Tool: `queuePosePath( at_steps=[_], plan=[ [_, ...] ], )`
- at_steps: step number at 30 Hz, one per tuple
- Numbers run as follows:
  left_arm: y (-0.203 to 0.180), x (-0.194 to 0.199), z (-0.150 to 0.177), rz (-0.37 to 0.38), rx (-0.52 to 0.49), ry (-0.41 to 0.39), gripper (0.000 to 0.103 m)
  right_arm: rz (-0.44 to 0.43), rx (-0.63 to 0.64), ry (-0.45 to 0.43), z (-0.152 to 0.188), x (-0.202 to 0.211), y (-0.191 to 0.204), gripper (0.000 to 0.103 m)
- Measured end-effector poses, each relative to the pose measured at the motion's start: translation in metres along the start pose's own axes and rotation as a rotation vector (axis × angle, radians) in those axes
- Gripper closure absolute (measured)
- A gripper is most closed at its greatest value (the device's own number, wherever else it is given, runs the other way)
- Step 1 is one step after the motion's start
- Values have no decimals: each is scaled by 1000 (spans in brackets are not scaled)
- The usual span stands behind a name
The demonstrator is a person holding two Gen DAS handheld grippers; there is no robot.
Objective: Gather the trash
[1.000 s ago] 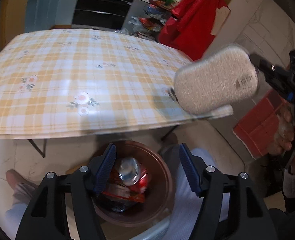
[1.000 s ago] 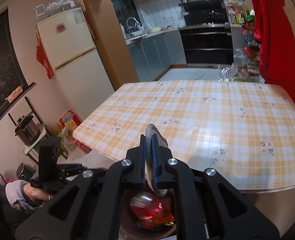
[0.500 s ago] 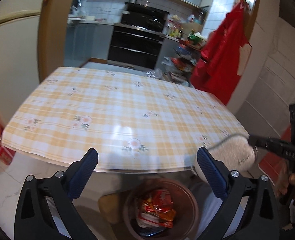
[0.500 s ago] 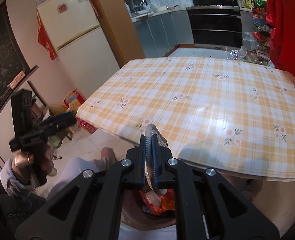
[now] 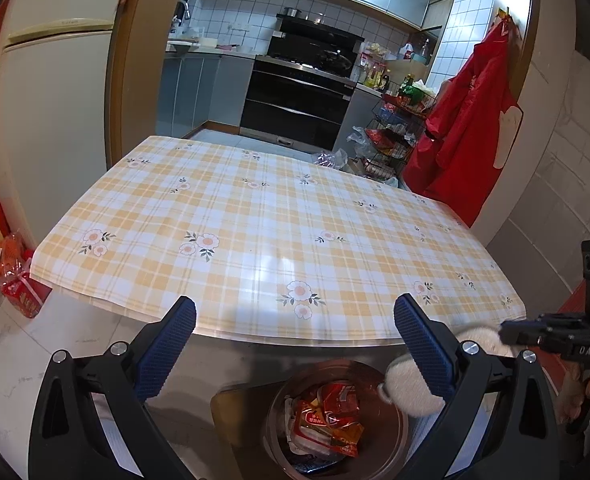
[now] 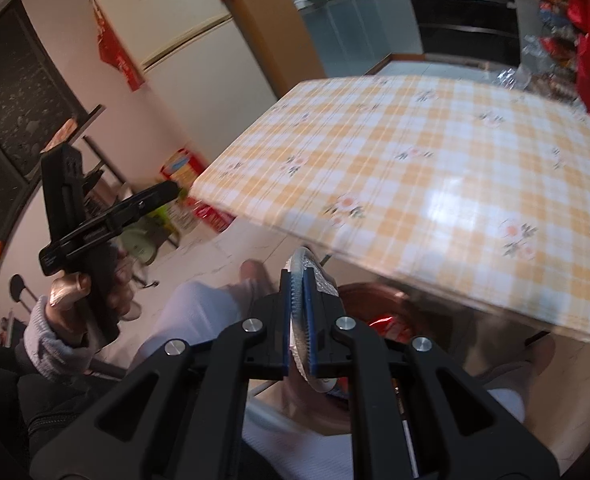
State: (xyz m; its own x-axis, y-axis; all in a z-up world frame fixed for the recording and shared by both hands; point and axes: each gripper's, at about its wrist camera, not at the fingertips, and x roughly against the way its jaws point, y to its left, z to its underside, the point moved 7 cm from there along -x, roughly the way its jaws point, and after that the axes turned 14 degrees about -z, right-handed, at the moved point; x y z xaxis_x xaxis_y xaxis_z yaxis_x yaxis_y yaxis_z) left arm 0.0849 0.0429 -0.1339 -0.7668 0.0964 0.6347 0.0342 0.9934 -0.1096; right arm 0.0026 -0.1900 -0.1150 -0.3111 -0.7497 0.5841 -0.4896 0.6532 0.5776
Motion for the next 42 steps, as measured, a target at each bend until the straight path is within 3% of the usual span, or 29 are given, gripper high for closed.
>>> queuePosePath(
  at_steps=[1, 2, 3, 5, 7, 9, 13, 22, 33, 42],
  plan=[
    [0, 0, 0, 0, 1, 1, 6, -1, -10, 18, 3, -5, -1, 91],
    [0, -1, 0, 1, 2, 1, 6, 23, -14, 28, 4, -9, -4, 77],
    [0, 0, 0, 2, 5, 0, 6, 51, -17, 28, 5, -11, -8, 57],
    [0, 0, 0, 1, 1, -1, 6, 79, -43, -5, 3, -9, -16, 31],
    [1, 1, 1, -5, -8, -6, 6, 118, -42, -34, 0, -3, -21, 23],
    [0, 2, 1, -23, -24, -9, 6, 208, -24, -55, -4, 5, -29, 8],
    [-3, 2, 1, -53, -50, -23, 6, 327, -8, -83, -11, 17, -42, 6],
    [-16, 11, -13, -52, -71, -54, 6, 445, -2, -147, -23, 39, -54, 6],
    [-32, 49, -44, -57, -90, -149, 6, 443, 53, -287, -50, 80, -16, 6],
    [-51, 84, -74, -79, -147, -243, 6, 512, 107, -407, -69, 122, 16, 6]
  ],
)
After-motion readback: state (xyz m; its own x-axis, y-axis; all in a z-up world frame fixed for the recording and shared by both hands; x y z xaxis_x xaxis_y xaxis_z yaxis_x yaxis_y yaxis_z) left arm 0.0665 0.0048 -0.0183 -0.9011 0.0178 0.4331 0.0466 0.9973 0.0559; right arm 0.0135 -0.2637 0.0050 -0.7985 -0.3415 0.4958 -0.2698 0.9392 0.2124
